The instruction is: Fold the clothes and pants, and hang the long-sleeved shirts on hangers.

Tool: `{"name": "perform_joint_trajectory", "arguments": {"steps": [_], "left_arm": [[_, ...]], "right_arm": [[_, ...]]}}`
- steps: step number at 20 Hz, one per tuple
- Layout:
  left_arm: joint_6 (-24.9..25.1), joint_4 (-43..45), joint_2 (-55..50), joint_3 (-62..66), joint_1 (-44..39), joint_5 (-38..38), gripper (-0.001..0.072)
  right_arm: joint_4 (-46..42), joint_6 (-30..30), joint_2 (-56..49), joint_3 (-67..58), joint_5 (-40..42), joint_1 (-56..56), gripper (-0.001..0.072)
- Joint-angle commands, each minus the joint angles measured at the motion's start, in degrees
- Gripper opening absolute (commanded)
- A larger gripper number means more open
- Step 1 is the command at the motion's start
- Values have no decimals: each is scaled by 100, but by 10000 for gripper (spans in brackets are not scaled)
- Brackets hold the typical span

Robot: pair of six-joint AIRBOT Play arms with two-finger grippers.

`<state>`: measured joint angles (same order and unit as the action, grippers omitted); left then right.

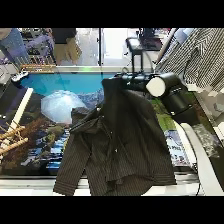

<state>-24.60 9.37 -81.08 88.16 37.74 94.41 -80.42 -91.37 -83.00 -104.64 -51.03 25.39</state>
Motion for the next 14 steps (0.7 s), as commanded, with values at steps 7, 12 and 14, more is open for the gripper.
{"name": "perform_joint_trajectory", "arguments": {"steps": [7, 12, 14], "left_arm": [[885, 984, -1025, -118, -2055, 597, 17], [1200, 389, -1062, -116, -1827, 962, 17], [1152, 295, -1060, -118, -1694, 1169, 17]], "right_arm": [[-385, 538, 435, -63, -201, -297, 23], [-393, 372, 323, -63, -210, -297, 23], [-409, 339, 203, -66, -205, -297, 23]]}}
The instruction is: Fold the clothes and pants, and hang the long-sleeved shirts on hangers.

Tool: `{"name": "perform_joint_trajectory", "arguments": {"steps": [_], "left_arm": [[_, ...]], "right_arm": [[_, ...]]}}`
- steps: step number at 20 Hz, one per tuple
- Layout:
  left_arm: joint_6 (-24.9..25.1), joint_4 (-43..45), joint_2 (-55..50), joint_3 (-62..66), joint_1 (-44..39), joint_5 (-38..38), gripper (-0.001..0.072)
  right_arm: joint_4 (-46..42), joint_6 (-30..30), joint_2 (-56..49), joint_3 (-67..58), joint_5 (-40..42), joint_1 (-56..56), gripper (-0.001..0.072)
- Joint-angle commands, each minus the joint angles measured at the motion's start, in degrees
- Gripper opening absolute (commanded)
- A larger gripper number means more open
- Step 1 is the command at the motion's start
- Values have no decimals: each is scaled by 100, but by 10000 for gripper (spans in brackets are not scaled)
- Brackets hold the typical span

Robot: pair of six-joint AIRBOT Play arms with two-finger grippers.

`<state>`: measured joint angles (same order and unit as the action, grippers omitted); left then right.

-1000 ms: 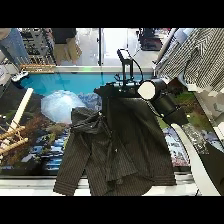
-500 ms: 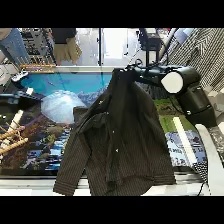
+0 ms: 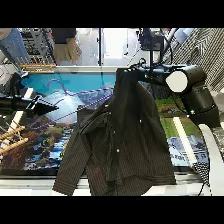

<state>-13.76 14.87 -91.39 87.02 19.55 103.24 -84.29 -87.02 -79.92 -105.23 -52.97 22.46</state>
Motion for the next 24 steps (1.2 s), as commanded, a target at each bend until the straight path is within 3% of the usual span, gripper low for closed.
{"name": "perform_joint_trajectory", "arguments": {"steps": [1, 14, 20, 24], "left_arm": [[76, -179, -35, -4, 179, 286, 17], [120, -256, -35, -31, 367, 289, 17], [223, -256, -144, -31, -205, 262, 17], [221, -634, -597, -31, -627, 11, 17]], "right_arm": [[-50, -96, -162, -4, 11, -4, 23], [-361, -254, -352, -4, 179, -138, 23], [-13, -236, -343, -7, 282, -118, 23], [216, 122, -81, -50, 186, 234, 23]]}}
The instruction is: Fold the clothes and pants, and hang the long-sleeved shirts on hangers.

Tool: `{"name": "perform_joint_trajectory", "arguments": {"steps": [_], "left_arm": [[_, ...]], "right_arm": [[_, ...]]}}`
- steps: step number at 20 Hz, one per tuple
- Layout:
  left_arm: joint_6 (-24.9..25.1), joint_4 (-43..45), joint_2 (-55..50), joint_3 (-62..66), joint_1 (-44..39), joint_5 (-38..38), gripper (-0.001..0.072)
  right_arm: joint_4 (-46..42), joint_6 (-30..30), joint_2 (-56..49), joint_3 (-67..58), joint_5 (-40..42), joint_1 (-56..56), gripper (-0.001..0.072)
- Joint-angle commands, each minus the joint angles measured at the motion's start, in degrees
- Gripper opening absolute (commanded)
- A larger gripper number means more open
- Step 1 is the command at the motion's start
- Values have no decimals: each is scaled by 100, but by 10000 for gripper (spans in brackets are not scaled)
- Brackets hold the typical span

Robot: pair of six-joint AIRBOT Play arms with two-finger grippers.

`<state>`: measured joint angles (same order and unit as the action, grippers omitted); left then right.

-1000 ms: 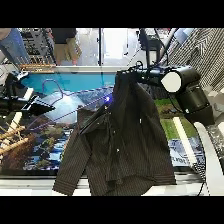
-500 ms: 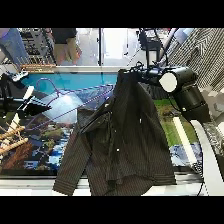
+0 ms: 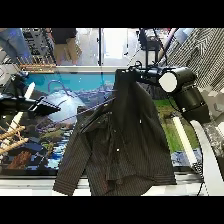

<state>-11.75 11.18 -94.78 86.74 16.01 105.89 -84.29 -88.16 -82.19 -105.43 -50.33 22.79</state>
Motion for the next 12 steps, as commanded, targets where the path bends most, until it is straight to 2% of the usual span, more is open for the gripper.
{"name": "perform_joint_trajectory", "arguments": {"steps": [1, 4, 7, 8, 12], "left_arm": [[20, -389, -363, -2, -341, -577, 17], [205, -1095, -476, 0, -402, -1233, 17], [654, -2391, -474, 0, -389, -804, 16], [660, -2498, -474, 0, -389, -634, 17], [579, -1117, -485, -2, -678, -208, 17]], "right_arm": [[321, 356, 247, -37, -225, 345, 23], [492, 675, 555, -39, -1220, 896, 23], [439, 752, 660, -39, -2208, 1130, 24], [485, 935, 660, -39, -2319, 1130, 24], [975, 1440, 660, -39, -2055, 1132, 24]]}}
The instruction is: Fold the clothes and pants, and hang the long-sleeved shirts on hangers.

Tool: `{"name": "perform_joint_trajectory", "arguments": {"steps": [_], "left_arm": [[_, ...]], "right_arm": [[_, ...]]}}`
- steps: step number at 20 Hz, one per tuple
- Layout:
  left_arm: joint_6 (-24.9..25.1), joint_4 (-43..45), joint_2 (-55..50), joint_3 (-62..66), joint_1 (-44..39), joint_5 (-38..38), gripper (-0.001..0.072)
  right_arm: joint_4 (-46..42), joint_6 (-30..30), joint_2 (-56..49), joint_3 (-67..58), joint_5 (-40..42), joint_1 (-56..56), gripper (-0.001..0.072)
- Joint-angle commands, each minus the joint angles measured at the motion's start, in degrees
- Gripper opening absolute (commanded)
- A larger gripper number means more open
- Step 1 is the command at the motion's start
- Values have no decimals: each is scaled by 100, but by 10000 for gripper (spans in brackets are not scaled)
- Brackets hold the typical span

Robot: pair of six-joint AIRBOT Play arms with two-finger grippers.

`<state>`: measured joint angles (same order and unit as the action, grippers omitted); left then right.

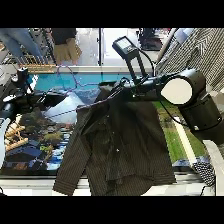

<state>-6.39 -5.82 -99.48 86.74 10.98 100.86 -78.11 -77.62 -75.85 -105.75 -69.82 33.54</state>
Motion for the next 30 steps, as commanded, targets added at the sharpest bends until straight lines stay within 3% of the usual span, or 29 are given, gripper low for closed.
{"name": "perform_joint_trajectory", "arguments": {"steps": [1, 5, 8, 9, 12, 14, 17, 21, 24, 25, 27, 28, 29, 30], "left_arm": [[44, 804, -20, -2, -293, 343, 16], [203, 199, -109, -2, -660, 328, 17], [459, -780, -271, -2, -664, 328, 17], [553, -1102, -332, -2, -599, 339, 17], [584, -1449, -442, -2, -407, 334, 16], [579, -1169, -442, 0, -374, 345, 16], [581, -1023, -442, 0, -439, 345, 17], [581, -1021, -442, 0, -520, 334, 17], [579, -1001, -442, -2, -520, 334, 17], [581, -1003, -442, 0, -520, 330, 17], [579, -1003, -442, 0, -520, 278, 17], [579, -1005, -442, 0, -520, 142, 17], [579, -1005, -442, 0, -518, -81, 48], [577, -1003, -442, 0, -501, -380, 231]], "right_arm": [[549, 562, 26, -7, -103, 55, 24], [1580, 1707, 26, -7, -761, 57, 24], [1097, 1856, 39, -7, -1624, 55, 27], [638, 1853, 74, -7, -1749, 52, 94], [-997, 1895, 254, -46, -1093, 42, 443], [-1786, 2356, 343, -63, 94, 42, 549], [-2098, 3493, 144, -66, 1335, 42, 545], [-1886, 3648, -501, -66, 1115, 44, 535], [-1764, 3805, -957, -66, 1355, 42, 488], [-1663, 3864, -1071, -66, 1421, 42, 414], [-1609, 3877, -1169, -66, 1436, 44, 128], [-1526, 3877, -1165, -68, 1419, 44, 45], [-1471, 3910, -1139, -68, 1386, 44, 26], [-1443, 3978, -1115, -66, 1327, 44, 24]]}}
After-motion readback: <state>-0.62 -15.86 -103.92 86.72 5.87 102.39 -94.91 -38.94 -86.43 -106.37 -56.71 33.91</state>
